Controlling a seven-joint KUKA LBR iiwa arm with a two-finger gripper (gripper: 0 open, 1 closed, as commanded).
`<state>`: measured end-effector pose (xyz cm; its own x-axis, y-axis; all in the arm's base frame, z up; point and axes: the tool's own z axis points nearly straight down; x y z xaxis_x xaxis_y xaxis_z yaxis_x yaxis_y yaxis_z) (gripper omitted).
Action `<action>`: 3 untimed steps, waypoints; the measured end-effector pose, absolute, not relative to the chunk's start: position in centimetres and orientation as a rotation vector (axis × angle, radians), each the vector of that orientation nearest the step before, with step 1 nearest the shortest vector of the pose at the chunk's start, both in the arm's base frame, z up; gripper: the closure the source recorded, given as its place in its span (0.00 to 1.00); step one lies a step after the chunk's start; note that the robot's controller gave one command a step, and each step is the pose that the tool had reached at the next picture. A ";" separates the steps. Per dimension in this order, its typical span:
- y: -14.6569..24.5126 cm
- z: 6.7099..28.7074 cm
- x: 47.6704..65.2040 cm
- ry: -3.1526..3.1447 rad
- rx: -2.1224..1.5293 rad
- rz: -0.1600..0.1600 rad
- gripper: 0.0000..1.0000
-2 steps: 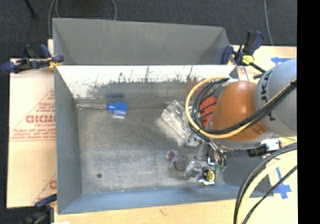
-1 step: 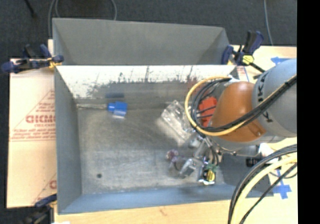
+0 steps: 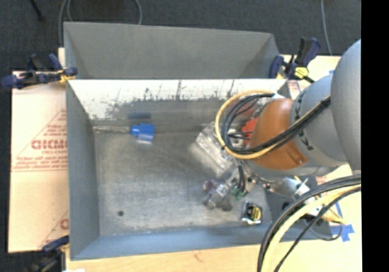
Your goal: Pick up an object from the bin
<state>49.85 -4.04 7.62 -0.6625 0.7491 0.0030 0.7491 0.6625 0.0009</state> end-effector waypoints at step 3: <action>-1.5 9.0 48.7 -2.725 -1.570 -0.002 1.00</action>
Offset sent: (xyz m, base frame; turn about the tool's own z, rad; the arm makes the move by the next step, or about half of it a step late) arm -0.0164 0.0236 -0.0062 0.2121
